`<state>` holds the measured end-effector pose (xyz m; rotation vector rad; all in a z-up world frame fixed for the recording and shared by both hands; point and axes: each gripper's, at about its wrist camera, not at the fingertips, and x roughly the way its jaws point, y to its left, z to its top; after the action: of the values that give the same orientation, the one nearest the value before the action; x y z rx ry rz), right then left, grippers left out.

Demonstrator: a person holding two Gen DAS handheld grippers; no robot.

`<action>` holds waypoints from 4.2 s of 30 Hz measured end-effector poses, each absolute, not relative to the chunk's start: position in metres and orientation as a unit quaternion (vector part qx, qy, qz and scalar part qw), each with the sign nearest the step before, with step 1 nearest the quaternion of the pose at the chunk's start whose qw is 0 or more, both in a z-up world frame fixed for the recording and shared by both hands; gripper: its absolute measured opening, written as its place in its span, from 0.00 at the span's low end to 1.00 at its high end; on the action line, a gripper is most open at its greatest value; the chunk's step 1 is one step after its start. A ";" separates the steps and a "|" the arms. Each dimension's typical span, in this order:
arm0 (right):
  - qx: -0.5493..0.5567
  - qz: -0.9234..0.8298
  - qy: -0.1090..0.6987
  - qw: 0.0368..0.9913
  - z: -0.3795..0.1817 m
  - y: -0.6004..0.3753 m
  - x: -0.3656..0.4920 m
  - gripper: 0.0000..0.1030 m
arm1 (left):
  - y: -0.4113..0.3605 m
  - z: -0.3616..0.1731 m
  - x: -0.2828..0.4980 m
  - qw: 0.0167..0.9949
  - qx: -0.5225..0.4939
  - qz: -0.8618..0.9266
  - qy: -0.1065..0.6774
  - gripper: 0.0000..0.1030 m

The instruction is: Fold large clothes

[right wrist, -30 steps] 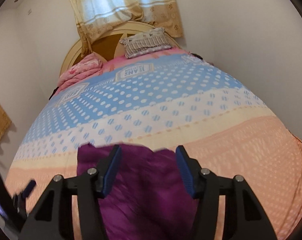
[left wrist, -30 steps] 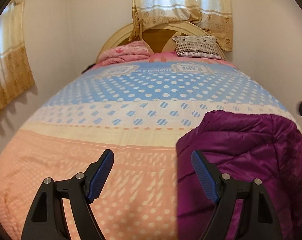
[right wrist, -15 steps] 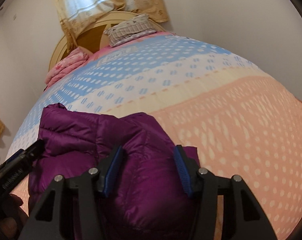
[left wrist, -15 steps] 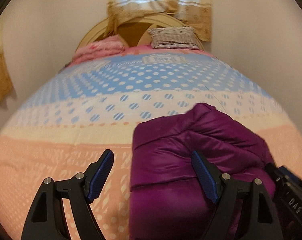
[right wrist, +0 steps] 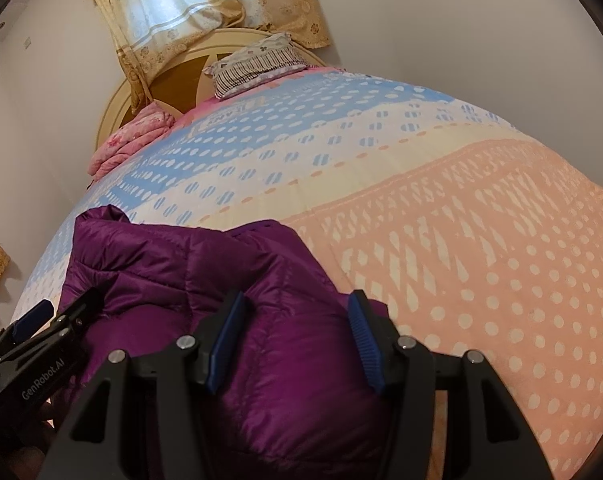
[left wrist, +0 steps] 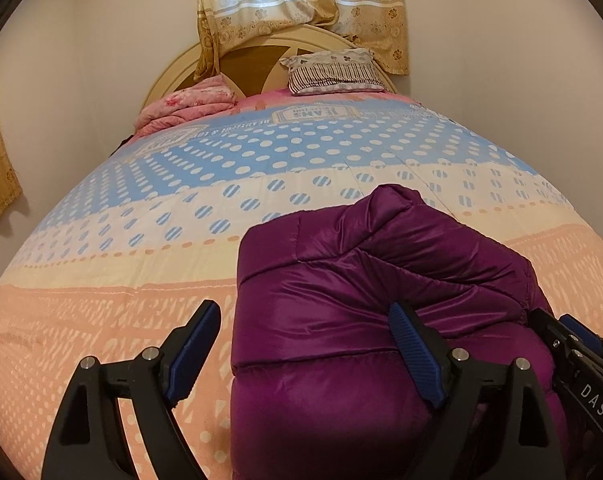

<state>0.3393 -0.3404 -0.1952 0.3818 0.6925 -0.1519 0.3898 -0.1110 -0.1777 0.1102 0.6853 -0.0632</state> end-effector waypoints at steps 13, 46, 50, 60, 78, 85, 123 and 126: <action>0.184 -0.077 0.348 0.916 -0.205 -0.342 0.345 0.55 | -0.110 -0.192 0.397 0.933 0.038 -0.050 0.355 0.87; 0.151 -0.097 0.393 0.902 -0.223 -0.337 0.365 0.58 | -0.104 -0.218 0.416 0.913 0.007 -0.059 0.404 0.99; 0.148 -0.099 0.394 0.902 -0.223 -0.336 0.366 0.58 | -0.104 -0.219 0.417 0.912 0.008 -0.058 0.406 0.99; 0.139 -0.105 0.399 0.900 -0.224 -0.334 0.369 0.58 | -0.102 -0.220 0.417 0.911 0.010 -0.060 0.408 0.99; 0.140 -0.105 0.400 0.900 -0.224 -0.333 0.369 0.58 | -0.102 -0.220 0.417 0.911 0.011 -0.060 0.408 0.99; 0.139 -0.070 0.391 0.907 -0.209 -0.334 0.354 0.64 | -0.081 -0.203 0.395 0.900 -0.002 -0.093 0.426 0.99; 0.179 0.053 0.387 0.903 -0.232 -0.334 0.310 0.51 | -0.071 -0.220 0.324 0.903 -0.019 -0.187 0.386 0.70; 0.174 0.061 0.383 0.905 -0.231 -0.331 0.306 0.42 | -0.073 -0.219 0.320 0.906 -0.013 -0.188 0.378 0.62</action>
<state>0.3056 -0.3311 -0.2311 0.3603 0.7908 0.1261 0.3201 -0.0729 -0.2190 -0.0258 0.7805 -0.3887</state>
